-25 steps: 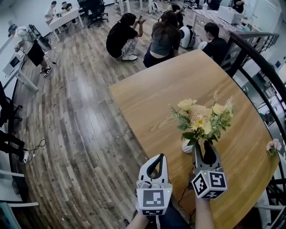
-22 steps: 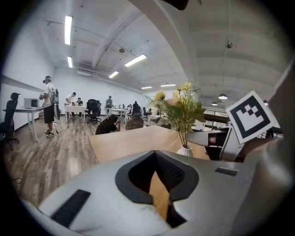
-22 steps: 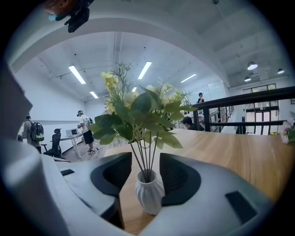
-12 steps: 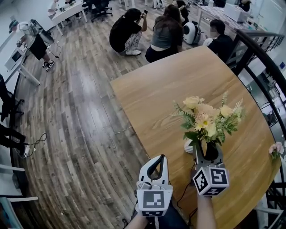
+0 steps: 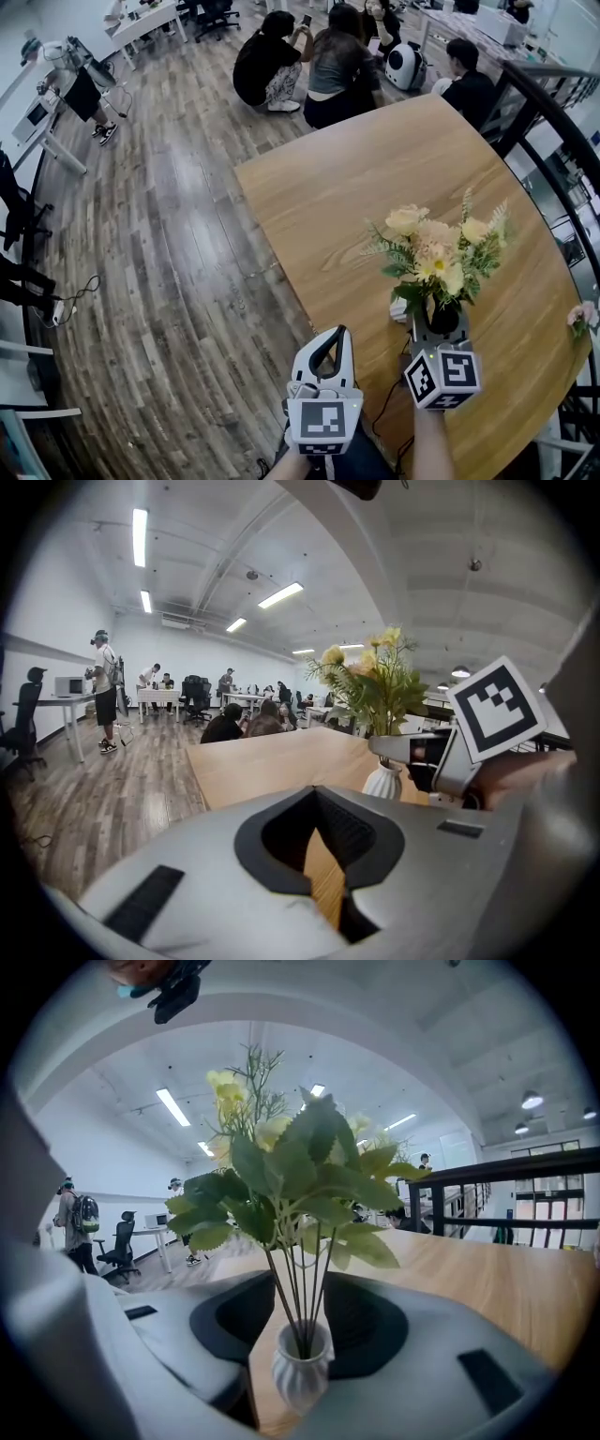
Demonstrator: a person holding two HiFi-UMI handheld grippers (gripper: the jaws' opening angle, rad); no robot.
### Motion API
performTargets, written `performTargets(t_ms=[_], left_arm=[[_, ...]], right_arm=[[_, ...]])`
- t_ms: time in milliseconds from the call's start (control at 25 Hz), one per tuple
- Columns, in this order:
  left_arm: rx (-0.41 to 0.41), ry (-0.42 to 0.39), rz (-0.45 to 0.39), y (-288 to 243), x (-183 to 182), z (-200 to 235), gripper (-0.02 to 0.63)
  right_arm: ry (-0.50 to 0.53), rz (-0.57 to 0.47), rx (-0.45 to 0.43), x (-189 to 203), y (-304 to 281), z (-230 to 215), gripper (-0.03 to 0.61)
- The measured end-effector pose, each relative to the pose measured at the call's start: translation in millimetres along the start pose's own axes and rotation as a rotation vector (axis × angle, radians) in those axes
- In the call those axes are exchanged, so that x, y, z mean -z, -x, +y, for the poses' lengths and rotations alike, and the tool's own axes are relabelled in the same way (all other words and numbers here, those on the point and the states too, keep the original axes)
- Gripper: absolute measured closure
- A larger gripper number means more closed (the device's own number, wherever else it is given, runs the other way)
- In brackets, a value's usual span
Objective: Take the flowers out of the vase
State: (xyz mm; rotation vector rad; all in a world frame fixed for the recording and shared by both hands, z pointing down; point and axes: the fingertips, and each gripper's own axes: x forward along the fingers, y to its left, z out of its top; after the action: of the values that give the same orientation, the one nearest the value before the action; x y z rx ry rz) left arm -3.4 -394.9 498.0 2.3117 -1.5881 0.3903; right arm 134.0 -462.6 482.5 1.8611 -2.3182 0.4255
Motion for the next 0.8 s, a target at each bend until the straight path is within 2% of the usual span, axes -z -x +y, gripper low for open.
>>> performTargets(t_ms=[520, 800], left_arm=[[-0.013, 0.004, 0.008, -0.2, 6.2, 7.8, 0.588], [-0.018, 0.004, 0.008, 2.3, 8.9, 8.8, 0.588]], right_arm=[[0.056, -0.023, 0.028, 0.9, -2.0, 3.4, 0.479], [0.045, -0.052, 0.041, -3.5, 0.2, 0.0, 0.492]])
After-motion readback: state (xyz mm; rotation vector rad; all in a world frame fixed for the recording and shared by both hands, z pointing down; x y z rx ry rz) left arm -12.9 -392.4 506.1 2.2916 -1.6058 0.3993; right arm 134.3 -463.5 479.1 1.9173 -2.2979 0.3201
